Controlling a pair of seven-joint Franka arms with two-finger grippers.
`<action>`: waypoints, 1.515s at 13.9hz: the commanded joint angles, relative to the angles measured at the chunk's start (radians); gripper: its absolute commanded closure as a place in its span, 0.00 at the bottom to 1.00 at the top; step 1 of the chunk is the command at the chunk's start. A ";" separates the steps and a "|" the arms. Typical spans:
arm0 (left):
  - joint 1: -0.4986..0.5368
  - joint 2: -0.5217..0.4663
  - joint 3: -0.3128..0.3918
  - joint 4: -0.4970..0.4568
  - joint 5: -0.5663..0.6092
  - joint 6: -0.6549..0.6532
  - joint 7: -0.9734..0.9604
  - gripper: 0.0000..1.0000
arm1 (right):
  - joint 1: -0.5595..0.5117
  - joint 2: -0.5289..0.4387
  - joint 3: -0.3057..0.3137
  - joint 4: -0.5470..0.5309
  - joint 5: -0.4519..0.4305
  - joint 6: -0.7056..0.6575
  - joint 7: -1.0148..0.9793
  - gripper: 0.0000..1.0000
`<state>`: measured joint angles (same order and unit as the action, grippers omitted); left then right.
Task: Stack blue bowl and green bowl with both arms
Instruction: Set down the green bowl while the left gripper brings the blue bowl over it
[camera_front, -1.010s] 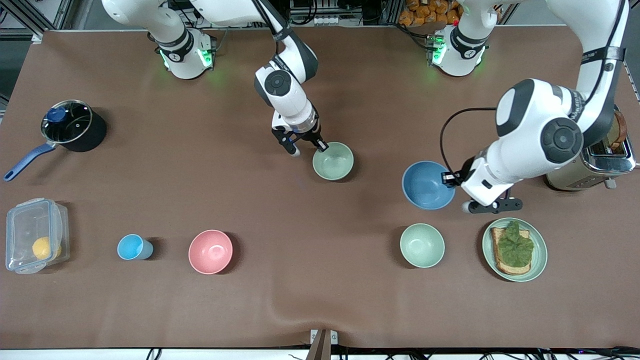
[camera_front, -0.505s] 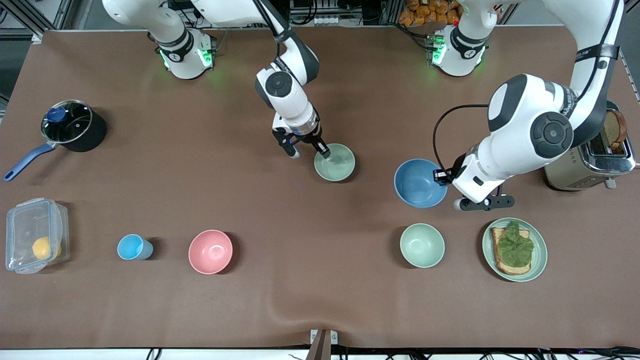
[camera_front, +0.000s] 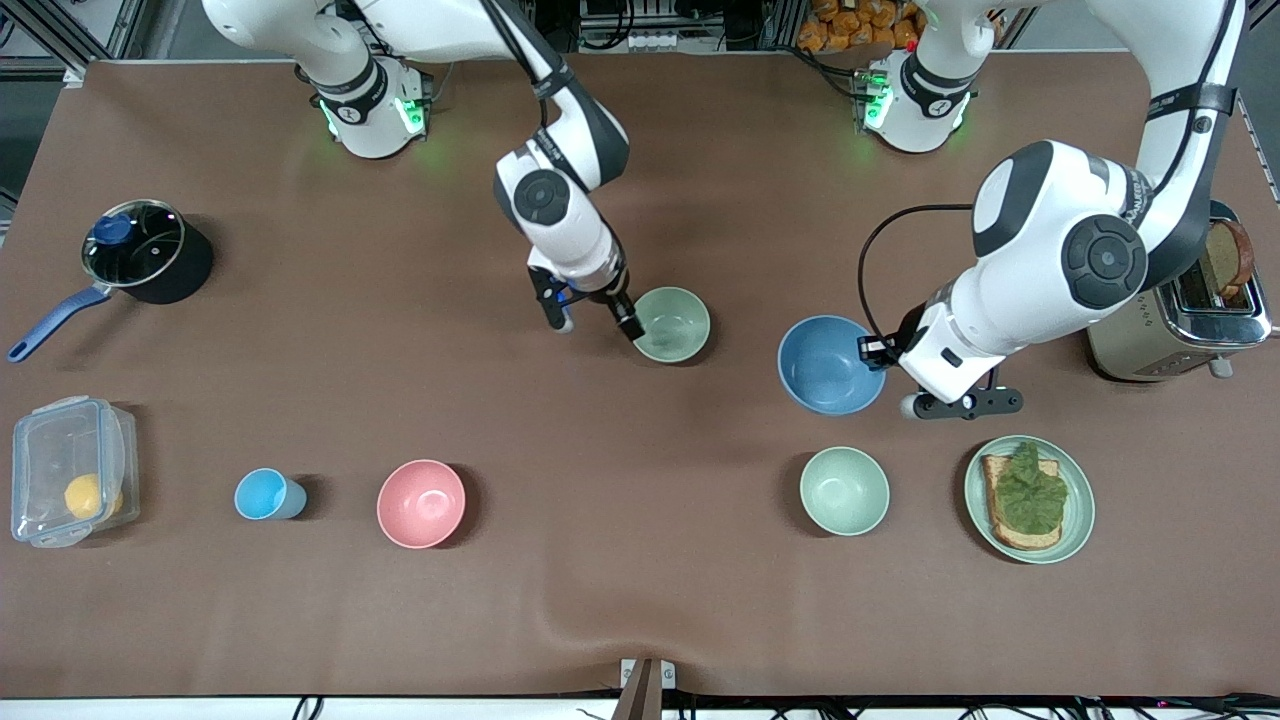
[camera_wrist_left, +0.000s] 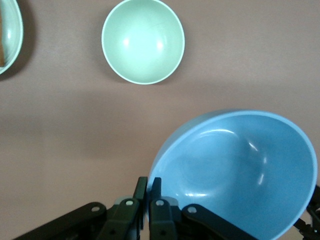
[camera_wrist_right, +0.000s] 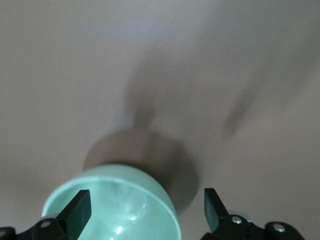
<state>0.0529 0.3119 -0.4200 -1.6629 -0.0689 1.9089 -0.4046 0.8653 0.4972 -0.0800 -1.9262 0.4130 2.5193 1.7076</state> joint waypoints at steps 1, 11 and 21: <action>-0.001 0.004 -0.011 0.032 -0.022 -0.022 -0.045 1.00 | -0.070 -0.006 0.013 0.027 0.047 -0.086 0.084 0.00; -0.094 0.059 -0.014 0.052 -0.031 -0.016 -0.186 1.00 | -0.098 0.092 0.019 0.029 0.352 0.042 0.076 0.00; -0.174 0.040 -0.014 -0.093 -0.031 0.082 -0.313 1.00 | -0.098 0.103 0.019 0.026 0.432 0.044 -0.017 0.00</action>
<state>-0.0986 0.3759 -0.4337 -1.6849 -0.0773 1.9300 -0.6858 0.7714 0.5903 -0.0666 -1.9060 0.7991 2.5536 1.7364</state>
